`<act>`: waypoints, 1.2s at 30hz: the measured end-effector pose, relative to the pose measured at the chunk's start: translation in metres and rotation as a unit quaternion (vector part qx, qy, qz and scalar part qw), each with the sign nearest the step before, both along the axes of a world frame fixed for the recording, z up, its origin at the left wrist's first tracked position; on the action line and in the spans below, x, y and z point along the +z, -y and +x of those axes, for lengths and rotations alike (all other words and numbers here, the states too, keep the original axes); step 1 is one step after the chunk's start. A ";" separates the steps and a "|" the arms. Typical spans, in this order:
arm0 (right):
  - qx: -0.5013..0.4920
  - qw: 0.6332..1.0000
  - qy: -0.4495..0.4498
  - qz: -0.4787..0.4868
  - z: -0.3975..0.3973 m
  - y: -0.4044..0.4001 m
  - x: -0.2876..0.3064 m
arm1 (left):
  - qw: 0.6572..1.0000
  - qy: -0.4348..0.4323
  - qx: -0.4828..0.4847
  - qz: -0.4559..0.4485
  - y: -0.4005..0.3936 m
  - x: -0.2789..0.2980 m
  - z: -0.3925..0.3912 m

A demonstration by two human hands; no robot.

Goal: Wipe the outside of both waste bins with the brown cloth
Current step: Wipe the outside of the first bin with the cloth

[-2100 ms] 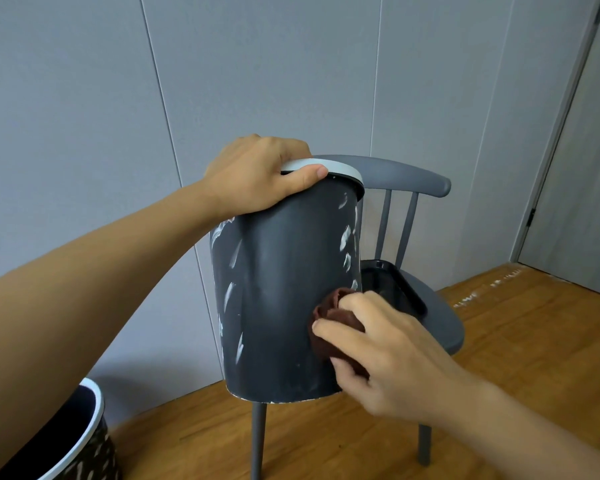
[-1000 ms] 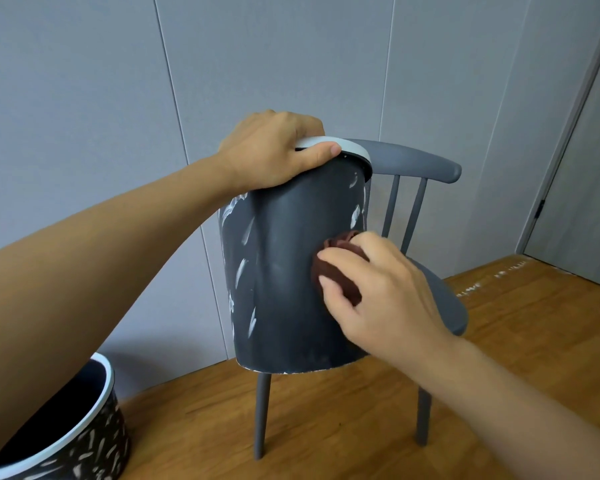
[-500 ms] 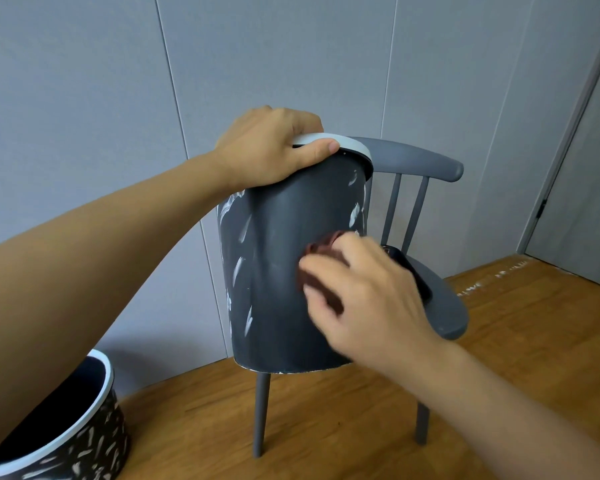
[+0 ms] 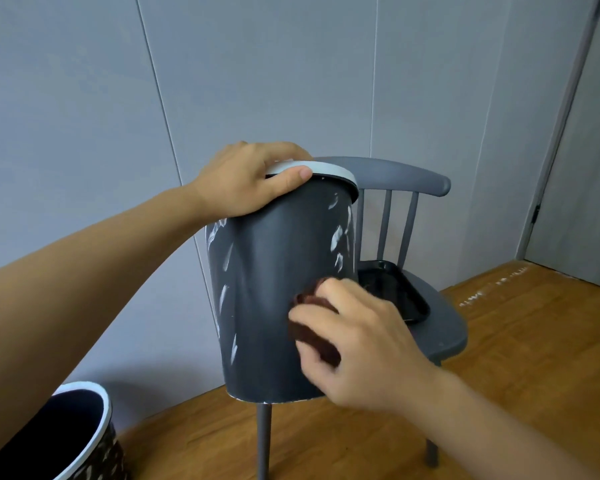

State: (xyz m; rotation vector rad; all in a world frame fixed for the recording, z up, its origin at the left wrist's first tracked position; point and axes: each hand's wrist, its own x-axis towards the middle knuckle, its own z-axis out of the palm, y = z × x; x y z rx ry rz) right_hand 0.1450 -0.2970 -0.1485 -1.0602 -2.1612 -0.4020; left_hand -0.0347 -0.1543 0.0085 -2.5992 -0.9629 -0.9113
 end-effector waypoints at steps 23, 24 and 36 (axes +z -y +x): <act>0.019 0.984 -0.168 0.059 0.014 0.008 0.010 | 0.996 0.010 -0.063 0.057 0.002 -0.005 0.019; 0.007 0.981 -0.182 0.068 0.019 0.007 0.012 | 0.996 0.009 -0.067 0.061 0.001 -0.006 0.019; -0.131 0.940 -0.291 0.119 0.038 -0.051 0.059 | 0.998 -0.003 -0.019 -0.065 0.016 0.000 0.018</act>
